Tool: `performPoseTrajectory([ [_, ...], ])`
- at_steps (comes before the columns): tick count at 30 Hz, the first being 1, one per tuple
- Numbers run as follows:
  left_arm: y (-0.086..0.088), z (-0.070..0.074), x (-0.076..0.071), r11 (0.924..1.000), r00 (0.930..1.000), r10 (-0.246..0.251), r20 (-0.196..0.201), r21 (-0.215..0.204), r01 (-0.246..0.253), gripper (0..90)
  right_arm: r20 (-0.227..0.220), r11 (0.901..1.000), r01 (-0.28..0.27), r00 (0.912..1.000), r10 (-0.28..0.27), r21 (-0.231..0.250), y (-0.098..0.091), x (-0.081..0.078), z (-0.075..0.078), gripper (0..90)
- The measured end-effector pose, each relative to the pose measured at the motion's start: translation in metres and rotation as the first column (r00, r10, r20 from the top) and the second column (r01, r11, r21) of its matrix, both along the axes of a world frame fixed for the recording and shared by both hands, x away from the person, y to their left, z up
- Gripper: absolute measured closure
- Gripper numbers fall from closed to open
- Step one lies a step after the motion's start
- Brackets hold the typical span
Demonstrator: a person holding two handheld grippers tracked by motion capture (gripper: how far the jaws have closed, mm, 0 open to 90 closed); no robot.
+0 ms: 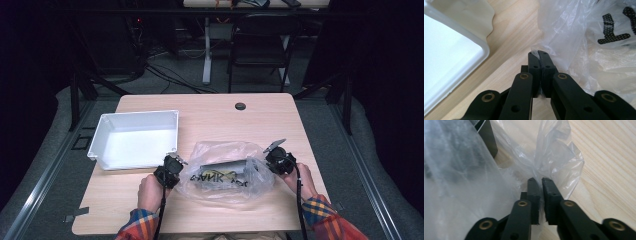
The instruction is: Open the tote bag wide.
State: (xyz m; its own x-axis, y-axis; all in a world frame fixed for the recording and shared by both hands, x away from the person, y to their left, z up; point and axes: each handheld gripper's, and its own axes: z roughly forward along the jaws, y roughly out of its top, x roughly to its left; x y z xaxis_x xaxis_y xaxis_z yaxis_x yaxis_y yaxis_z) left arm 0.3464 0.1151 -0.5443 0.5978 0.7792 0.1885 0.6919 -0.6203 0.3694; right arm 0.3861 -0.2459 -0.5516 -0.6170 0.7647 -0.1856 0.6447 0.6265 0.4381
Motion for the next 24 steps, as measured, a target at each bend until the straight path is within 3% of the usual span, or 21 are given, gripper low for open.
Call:
performPoseTrajectory([
  [2, 0.002, 0.002, 0.000, 0.9998, 0.9999, 0.012, -0.001, -0.013, -0.012, 84.4, -0.015, 0.9994, -0.004, 0.9999, 0.005, 0.036, -0.003, 0.000, 0.001, 80.1],
  [4, 0.006, 0.005, 0.000, 0.9978, 0.9998, 0.018, -0.003, -0.064, -0.018, 75.9, -0.022, 0.9948, 0.008, 0.9997, -0.006, 0.101, -0.008, 0.000, 0.006, 72.6],
  [9, 0.011, 0.016, -0.003, 0.9931, 0.9996, 0.027, 0.005, -0.114, -0.026, 58.4, -0.001, 0.9697, 0.019, 0.9998, -0.020, 0.243, -0.024, -0.005, 0.026, 57.0],
  [16, 0.019, 0.028, -0.007, 0.9848, 0.9987, 0.046, 0.023, -0.169, -0.041, 44.1, 0.061, 0.9458, -0.022, 0.9982, 0.003, 0.324, -0.032, -0.020, 0.053, 41.9],
  [21, 0.020, 0.035, -0.010, 0.9811, 0.9982, 0.046, 0.039, -0.190, -0.038, 35.1, 0.074, 0.9139, -0.130, 0.9912, 0.110, 0.384, -0.017, -0.035, 0.067, 36.9],
  [24, 0.022, 0.041, -0.014, 0.9775, 0.9978, 0.041, 0.053, -0.209, -0.029, 29.9, 0.054, 0.9179, -0.174, 0.9847, 0.166, 0.357, 0.000, -0.040, 0.064, 40.0],
])
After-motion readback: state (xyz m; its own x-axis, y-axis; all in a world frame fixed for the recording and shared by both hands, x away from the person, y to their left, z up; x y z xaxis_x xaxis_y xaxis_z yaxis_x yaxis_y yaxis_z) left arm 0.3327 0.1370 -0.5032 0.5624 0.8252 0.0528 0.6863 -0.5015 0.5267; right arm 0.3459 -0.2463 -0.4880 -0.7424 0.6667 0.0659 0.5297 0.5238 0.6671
